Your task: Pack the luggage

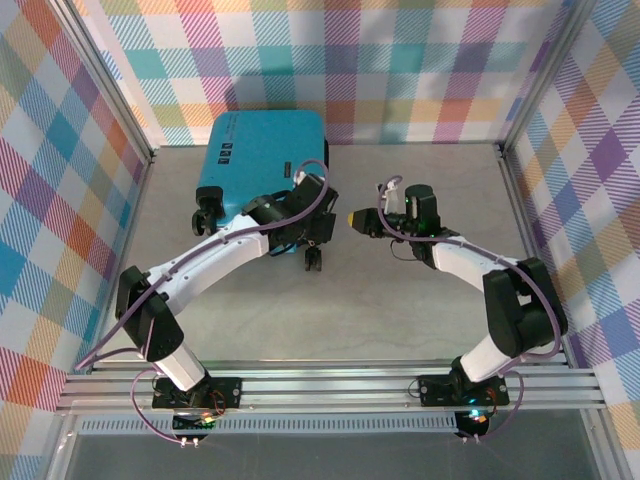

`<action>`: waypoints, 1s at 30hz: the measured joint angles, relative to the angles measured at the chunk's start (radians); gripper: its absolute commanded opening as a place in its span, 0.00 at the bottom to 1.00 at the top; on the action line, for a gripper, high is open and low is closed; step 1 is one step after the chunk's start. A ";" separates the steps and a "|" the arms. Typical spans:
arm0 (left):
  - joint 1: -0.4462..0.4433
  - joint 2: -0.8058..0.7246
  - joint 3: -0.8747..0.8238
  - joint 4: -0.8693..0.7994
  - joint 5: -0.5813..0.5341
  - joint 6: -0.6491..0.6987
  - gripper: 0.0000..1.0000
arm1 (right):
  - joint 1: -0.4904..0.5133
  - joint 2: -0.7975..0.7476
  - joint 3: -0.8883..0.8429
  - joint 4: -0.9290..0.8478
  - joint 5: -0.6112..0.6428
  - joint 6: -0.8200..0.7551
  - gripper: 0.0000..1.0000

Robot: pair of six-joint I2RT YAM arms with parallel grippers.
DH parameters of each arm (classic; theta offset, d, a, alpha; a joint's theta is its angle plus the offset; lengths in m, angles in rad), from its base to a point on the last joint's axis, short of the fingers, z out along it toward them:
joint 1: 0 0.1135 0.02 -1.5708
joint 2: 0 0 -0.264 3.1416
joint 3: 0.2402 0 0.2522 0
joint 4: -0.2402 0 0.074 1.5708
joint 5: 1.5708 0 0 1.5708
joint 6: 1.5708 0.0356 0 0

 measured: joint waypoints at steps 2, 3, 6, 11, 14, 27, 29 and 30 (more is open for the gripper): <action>-0.003 0.024 0.000 0.001 0.000 -0.007 0.79 | 0.000 -0.001 -0.029 0.009 0.010 0.000 0.32; -0.004 0.037 0.000 0.001 0.000 -0.013 0.79 | 0.000 -0.001 -0.045 0.013 0.014 0.000 0.32; -0.006 0.069 0.000 0.001 -0.003 -0.029 0.77 | 0.000 -0.004 -0.092 0.026 0.030 0.000 0.32; -0.007 0.107 0.000 0.001 -0.042 -0.066 0.67 | 0.017 -0.025 -0.167 0.075 0.068 -0.016 0.32; -0.007 0.124 0.013 -0.004 -0.064 -0.076 0.51 | 0.062 -0.037 -0.207 0.127 0.124 -0.046 0.32; -0.015 0.154 0.082 -0.058 -0.097 -0.111 0.28 | 0.254 0.064 -0.332 0.557 0.278 -0.064 0.44; -0.015 0.154 0.082 -0.059 -0.097 -0.111 0.28 | 0.253 0.108 -0.314 0.595 0.270 -0.028 0.44; -0.015 0.154 0.082 -0.059 -0.097 -0.111 0.28 | 0.253 0.126 -0.302 0.610 0.266 -0.011 0.44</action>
